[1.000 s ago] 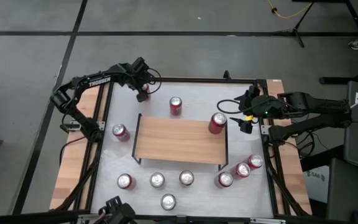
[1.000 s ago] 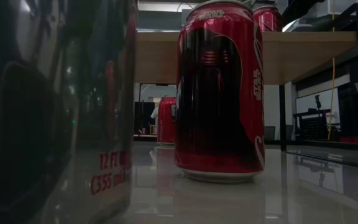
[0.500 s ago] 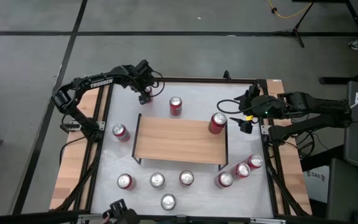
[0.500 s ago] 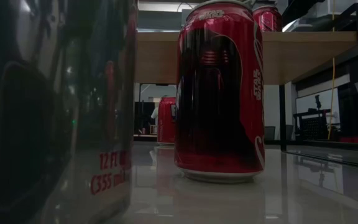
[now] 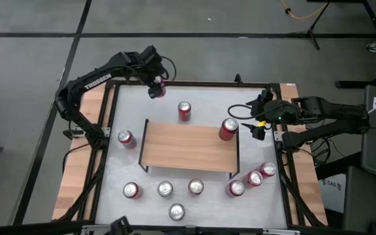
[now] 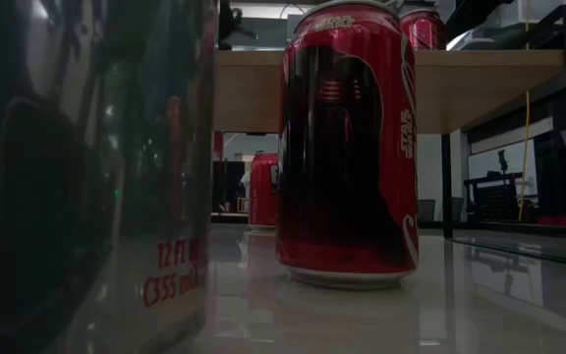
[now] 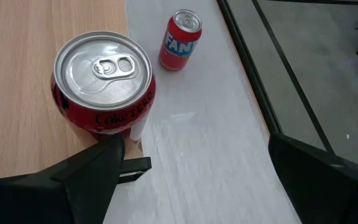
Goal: Place canned beverage on shelf
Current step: Put the red soda can on the shelf
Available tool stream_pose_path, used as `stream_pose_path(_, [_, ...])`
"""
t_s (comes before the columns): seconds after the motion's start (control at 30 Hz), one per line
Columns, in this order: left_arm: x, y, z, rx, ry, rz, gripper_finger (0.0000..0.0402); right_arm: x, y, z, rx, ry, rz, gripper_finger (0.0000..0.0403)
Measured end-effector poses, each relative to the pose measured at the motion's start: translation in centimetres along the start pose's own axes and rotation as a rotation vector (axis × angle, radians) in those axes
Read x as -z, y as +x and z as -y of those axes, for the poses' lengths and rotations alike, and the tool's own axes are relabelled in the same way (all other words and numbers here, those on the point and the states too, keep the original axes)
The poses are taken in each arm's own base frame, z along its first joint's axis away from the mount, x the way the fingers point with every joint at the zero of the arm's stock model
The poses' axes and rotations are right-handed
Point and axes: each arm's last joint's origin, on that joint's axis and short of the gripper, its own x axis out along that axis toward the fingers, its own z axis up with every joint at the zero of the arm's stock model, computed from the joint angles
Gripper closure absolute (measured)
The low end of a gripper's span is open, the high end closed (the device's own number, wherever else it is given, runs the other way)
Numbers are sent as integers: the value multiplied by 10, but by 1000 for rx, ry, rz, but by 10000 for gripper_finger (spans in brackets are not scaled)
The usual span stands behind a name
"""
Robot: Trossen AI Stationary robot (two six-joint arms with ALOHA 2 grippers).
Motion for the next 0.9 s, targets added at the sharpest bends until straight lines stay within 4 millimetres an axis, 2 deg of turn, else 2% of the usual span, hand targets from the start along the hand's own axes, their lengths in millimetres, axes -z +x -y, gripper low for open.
stream_pose_path(0.1, [-1,-21,11,23,-34,-27,120,0,0,0,0,0,0,15])
stream_pose_path(0.23, [0,-38,34,62,-49,-45,120,0,0,0,0,0,0,15])
stream_pose_path(0.6, [10,-57,112,180,8,-60,120,0,0,0,0,0,0,15])
stream_pose_path(0.73, [18,-63,130,192,27,-88,119,0,0,0,0,0,0,15])
stream_pose_path(0.9, [31,-70,144,126,44,-132,117,0,0,0,0,0,0,15])
